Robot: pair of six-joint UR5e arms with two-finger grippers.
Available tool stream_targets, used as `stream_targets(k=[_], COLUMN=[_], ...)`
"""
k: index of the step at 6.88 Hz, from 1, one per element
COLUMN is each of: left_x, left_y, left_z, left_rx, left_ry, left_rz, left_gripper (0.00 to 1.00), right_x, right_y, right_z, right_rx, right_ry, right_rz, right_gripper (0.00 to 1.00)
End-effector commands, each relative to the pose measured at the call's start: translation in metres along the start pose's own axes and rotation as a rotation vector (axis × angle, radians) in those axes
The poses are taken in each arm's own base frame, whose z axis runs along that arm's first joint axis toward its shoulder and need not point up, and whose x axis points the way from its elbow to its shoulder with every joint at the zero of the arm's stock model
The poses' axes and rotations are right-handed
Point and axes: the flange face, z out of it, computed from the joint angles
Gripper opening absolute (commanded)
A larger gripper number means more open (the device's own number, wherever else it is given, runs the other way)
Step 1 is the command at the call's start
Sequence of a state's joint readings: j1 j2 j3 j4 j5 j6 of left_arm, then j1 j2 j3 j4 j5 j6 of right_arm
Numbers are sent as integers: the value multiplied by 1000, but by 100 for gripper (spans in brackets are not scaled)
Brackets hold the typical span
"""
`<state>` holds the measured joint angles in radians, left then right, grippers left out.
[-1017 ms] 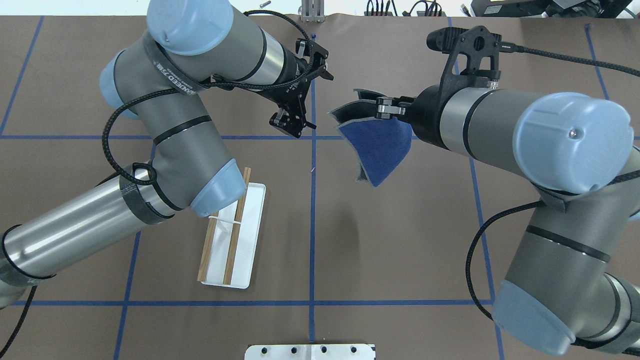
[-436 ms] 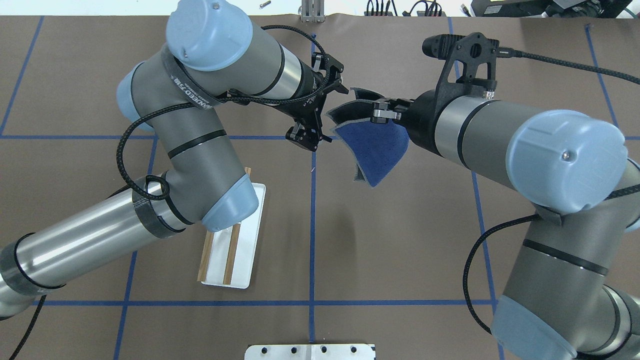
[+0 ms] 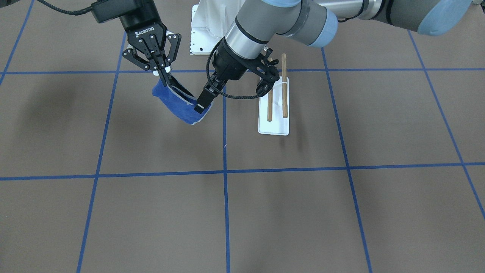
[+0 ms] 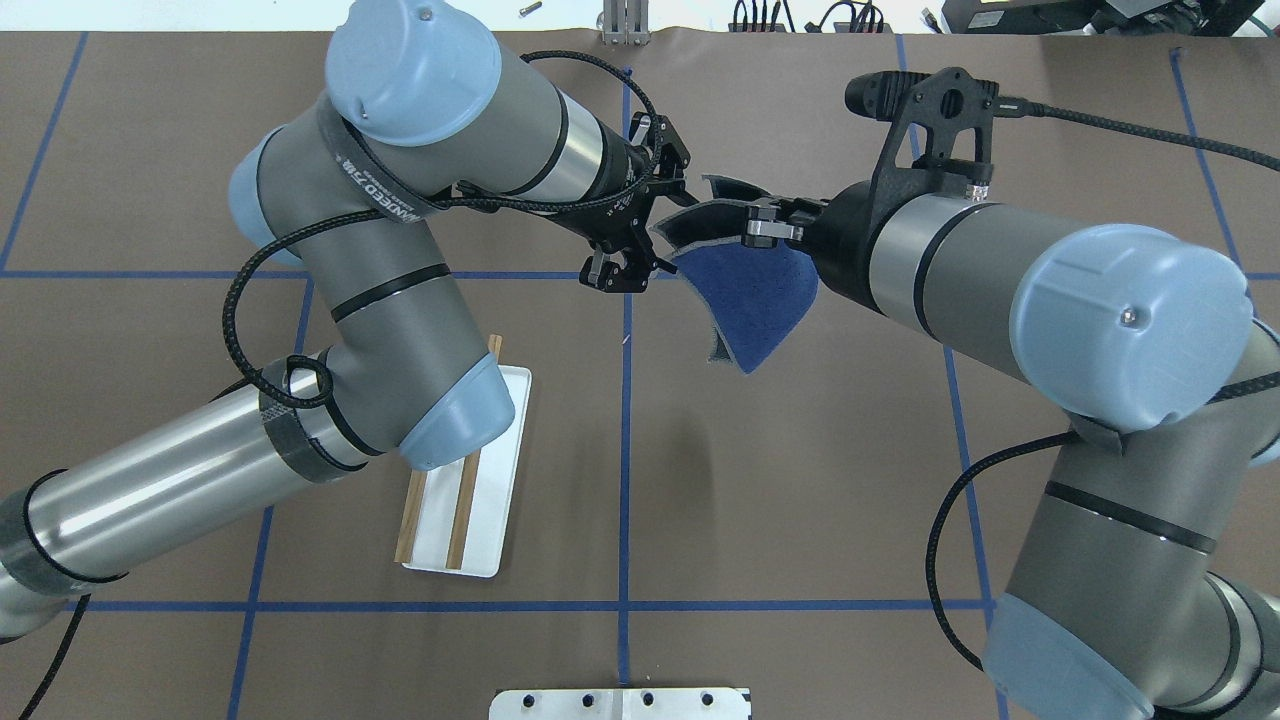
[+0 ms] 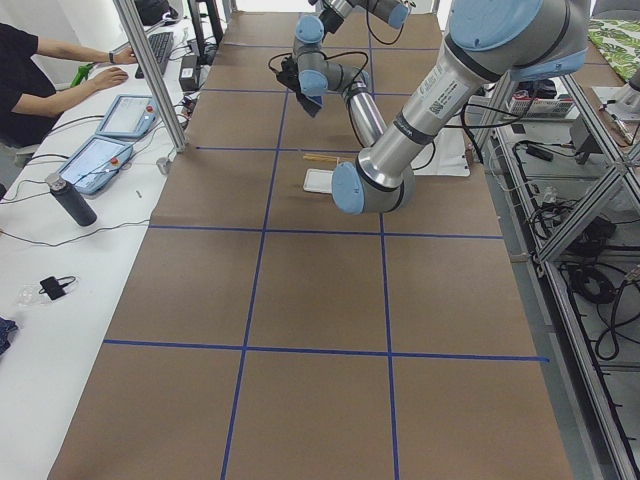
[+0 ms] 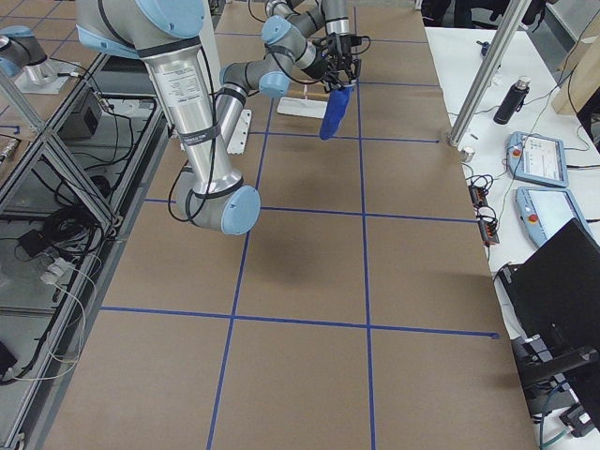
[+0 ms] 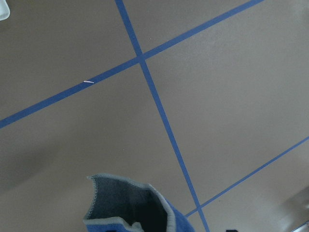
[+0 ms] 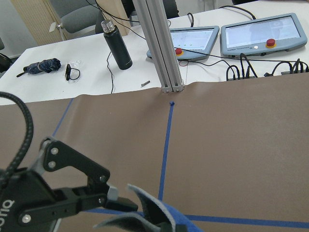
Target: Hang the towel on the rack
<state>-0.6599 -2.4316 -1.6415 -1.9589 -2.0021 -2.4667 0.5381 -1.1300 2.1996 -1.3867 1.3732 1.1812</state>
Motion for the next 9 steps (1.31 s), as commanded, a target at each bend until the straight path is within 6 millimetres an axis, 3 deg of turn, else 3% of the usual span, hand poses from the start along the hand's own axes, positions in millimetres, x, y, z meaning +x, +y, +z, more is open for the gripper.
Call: stream_targets(k=[1, 2, 4, 6, 8, 9], left_x=[-4, -6, -14, -36, -78, -94], left_y=[0, -5, -8, -27, -44, -37], left_z=[-7, -7, -19, -58, -103, -117], left_rx=[-10, -6, -15, -42, -61, -88], left_ry=[2, -1, 6, -8, -4, -1], left_rz=[12, 9, 15, 44, 135, 166], left_gripper=[0, 0, 0, 0, 0, 0], right_x=[0, 0, 2, 38, 66, 75], right_y=[2, 2, 3, 5, -22, -34], right_z=[0, 0, -14, -26, -31, -34], right_rx=[-4, -4, -15, -54, -95, -112], right_ry=[0, 0, -22, 17, 59, 58], right_rz=[-3, -2, -1, -84, -100, -92], right_gripper=[0, 0, 99, 100, 100, 100])
